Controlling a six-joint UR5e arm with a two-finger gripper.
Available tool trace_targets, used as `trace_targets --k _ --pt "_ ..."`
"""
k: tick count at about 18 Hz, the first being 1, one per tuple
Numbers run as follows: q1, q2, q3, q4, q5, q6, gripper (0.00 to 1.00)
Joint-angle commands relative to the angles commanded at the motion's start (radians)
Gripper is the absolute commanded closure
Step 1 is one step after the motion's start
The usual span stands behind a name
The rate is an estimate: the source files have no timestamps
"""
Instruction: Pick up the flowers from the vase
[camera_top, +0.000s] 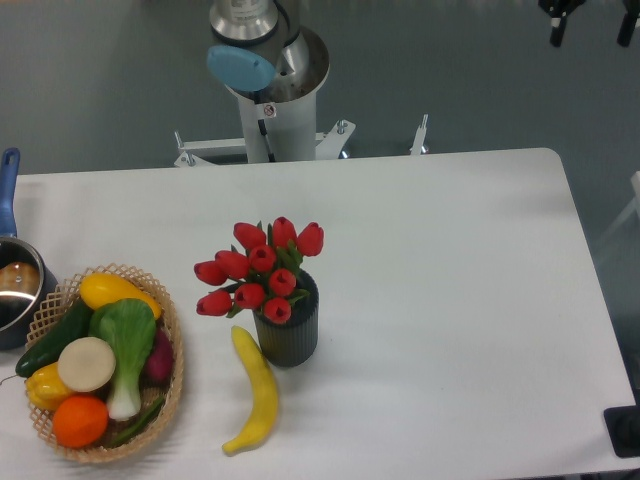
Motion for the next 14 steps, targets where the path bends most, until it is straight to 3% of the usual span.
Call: trace_targets --k 8,10,14 --pt "-0.011 0.0 -0.028 0.005 -0.006 -0.002 0.0" --pt "-0.031 0.0 -0.061 0.066 -0.006 -0.011 0.0" --pt "-0.044 0.038 -0.207 0.289 -0.011 -0.011 0.0"
